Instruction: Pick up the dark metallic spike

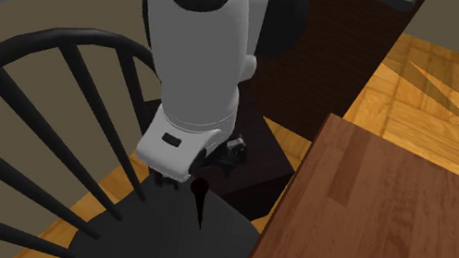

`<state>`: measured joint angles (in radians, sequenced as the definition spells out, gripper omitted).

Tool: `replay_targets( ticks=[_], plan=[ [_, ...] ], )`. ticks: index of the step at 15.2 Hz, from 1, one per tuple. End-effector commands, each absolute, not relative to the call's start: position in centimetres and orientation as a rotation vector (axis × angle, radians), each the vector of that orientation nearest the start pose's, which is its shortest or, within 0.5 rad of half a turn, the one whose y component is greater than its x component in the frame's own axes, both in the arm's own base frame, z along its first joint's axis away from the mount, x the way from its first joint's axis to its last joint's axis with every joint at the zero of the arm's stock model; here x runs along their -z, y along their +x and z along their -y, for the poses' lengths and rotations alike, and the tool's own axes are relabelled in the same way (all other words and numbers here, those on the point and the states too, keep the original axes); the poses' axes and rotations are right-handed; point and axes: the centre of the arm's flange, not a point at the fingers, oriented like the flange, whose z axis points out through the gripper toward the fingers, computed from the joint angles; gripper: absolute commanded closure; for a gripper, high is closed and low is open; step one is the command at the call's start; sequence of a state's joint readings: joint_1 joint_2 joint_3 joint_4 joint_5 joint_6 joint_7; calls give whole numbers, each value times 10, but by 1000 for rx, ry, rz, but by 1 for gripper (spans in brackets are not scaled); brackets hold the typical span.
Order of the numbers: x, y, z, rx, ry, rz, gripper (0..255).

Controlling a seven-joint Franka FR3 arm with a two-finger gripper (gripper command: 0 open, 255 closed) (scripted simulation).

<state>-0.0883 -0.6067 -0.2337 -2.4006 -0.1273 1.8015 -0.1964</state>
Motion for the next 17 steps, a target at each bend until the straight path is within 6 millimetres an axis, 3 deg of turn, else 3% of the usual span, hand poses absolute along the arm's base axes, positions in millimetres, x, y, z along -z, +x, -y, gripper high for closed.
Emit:
replay_targets(
  ticks=[1,6,8,9,17],
  plan=[
    [-513,349,141,-1,-3133,-85,0],
    [-483,349,141,-1,-3133,-85,0],
    [-483,349,141,-1,-3133,-85,0],
    [-483,349,141,-1,-3133,-85,255],
    [-483,349,141,-1,-3133,-85,255]
  ],
)
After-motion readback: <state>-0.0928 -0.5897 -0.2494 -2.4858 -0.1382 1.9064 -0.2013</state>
